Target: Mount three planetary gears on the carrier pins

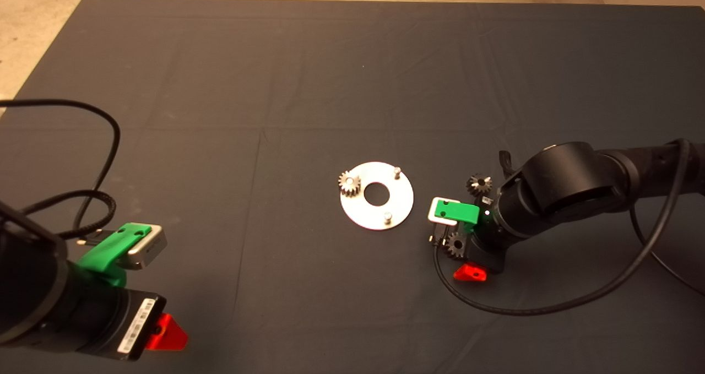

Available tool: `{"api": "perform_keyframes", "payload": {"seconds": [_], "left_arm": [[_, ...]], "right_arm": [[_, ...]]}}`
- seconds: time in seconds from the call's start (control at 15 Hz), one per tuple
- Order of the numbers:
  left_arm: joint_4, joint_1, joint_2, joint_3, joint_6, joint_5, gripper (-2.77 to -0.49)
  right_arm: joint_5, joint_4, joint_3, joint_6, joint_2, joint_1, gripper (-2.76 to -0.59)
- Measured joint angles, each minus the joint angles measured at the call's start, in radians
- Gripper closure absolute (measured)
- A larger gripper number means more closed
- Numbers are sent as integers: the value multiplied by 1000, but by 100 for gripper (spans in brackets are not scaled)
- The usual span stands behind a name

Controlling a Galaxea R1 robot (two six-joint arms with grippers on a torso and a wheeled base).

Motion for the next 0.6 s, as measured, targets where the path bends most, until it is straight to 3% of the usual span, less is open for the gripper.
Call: {"api": "perform_keyframes", "payload": {"seconds": [0.6], "left_arm": [[-4,0,-6,0,1,0,-230]], "right_arm": [[2,-1,-31,7,25,-5,-224]]}}
